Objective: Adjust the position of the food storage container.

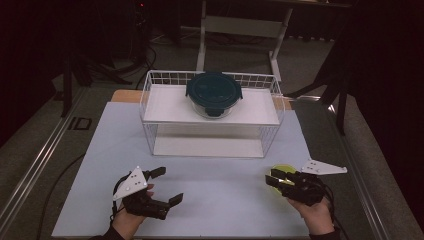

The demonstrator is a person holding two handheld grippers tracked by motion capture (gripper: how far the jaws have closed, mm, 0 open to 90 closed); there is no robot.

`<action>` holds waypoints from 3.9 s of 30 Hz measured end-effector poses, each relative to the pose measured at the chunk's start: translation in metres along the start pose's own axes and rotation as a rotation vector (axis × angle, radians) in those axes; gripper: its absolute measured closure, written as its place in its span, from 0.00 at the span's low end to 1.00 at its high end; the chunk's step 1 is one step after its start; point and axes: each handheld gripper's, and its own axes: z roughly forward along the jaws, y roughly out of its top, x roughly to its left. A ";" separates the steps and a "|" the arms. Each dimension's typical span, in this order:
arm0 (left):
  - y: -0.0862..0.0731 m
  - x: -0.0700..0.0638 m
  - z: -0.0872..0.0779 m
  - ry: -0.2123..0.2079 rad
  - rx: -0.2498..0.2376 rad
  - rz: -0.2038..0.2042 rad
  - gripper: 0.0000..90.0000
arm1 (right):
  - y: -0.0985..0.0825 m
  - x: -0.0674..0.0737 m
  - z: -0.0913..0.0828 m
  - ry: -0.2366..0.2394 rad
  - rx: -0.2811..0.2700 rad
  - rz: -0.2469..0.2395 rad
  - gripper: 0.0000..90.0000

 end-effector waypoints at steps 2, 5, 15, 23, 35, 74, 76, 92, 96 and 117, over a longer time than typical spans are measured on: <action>0.000 0.000 0.001 -0.006 0.001 0.003 0.01 | -0.004 -0.006 -0.003 -0.025 0.011 0.002 0.78; -0.001 0.000 0.001 -0.008 0.004 0.001 0.01 | -0.009 -0.014 -0.010 -0.074 0.025 -0.001 0.86; -0.002 -0.001 0.003 -0.020 0.015 0.002 0.01 | -0.028 -0.047 -0.036 -0.205 0.038 0.024 1.00; -0.001 -0.001 0.003 -0.022 0.012 0.002 0.01 | -0.046 -0.072 -0.041 -0.287 0.076 0.071 1.00; -0.001 -0.001 0.003 -0.024 0.013 -0.003 0.01 | -0.064 -0.085 -0.035 -0.298 0.111 0.109 1.00; -0.001 -0.002 0.005 -0.023 0.012 0.001 0.01 | -0.075 -0.061 0.023 -0.131 0.197 0.080 1.00; -0.001 -0.001 0.005 -0.023 0.014 0.001 0.01 | -0.075 -0.059 0.026 -0.113 0.197 0.074 1.00; -0.001 -0.001 0.005 -0.022 0.015 0.002 0.01 | -0.067 -0.061 0.034 -0.130 0.211 0.041 1.00; -0.001 -0.001 0.005 -0.022 0.013 0.002 0.01 | -0.066 -0.055 0.039 -0.108 0.221 0.029 1.00; 0.000 -0.001 0.003 -0.020 0.005 0.001 0.01 | -0.049 -0.050 0.062 -0.080 0.242 -0.012 1.00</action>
